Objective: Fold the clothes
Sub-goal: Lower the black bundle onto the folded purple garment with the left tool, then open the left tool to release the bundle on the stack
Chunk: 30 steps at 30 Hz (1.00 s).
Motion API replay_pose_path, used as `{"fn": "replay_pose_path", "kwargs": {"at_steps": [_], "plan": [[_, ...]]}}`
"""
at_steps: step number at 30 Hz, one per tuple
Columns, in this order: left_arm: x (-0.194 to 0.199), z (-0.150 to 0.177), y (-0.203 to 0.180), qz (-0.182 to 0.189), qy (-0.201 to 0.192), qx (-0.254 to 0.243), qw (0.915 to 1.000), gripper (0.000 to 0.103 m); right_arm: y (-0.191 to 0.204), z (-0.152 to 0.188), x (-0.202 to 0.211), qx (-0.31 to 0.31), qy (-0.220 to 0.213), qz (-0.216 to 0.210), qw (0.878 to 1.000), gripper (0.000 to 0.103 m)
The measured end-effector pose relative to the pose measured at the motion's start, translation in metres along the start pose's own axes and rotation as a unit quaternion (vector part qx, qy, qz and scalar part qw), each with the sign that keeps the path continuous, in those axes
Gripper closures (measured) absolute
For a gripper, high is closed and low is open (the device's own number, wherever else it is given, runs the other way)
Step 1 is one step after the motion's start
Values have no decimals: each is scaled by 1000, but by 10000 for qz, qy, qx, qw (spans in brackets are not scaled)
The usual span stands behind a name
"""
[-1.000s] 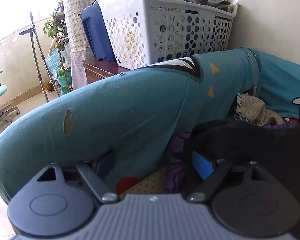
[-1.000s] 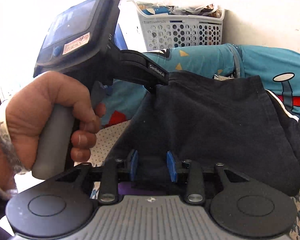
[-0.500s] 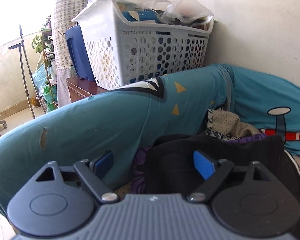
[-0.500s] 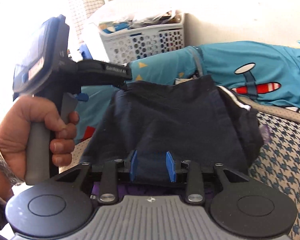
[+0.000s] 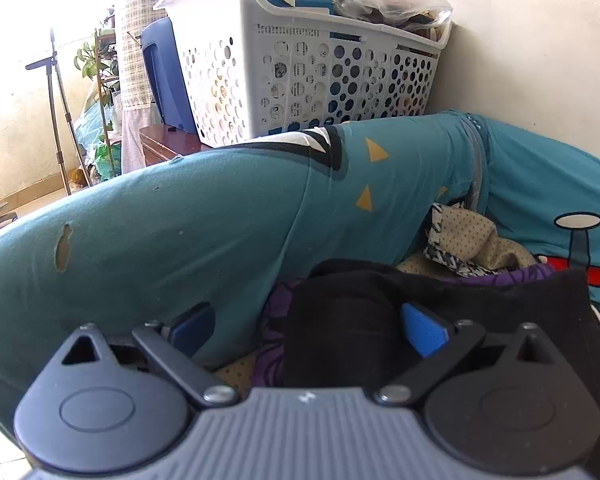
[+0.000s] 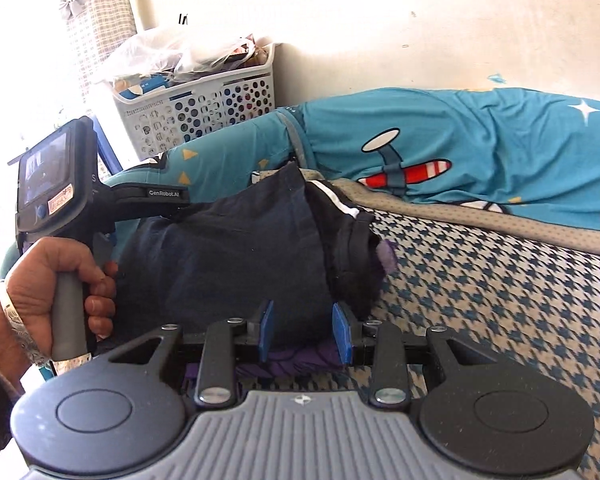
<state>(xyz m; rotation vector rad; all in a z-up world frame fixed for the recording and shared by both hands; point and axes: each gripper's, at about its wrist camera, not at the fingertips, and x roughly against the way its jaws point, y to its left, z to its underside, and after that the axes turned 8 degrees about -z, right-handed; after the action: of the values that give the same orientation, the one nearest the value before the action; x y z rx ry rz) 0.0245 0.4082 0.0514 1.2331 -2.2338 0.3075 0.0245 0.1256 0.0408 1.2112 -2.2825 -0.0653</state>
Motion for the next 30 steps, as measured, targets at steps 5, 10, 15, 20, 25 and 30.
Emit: {"fn": "replay_pose_path", "kwargs": {"at_steps": [5,10,15,20,25,30], "plan": [[27,10,7,221,226,8,9995,3,6,5,19,-160,88,173,9997,67],[59,31,11,359,209,-283,9987,0,14,13,32,-331,206,397,9984,63],[83,53,17,428,279,-412,9978,0,14,23,43,-613,360,610,9956,53],[105,74,20,493,362,-522,9968,0,14,27,49,-684,568,779,9930,49],[119,93,18,549,516,-650,9950,0,15,28,54,-712,699,797,9918,42],[130,110,20,567,650,-671,9940,0,18,30,60,-590,797,854,9914,36]]}}
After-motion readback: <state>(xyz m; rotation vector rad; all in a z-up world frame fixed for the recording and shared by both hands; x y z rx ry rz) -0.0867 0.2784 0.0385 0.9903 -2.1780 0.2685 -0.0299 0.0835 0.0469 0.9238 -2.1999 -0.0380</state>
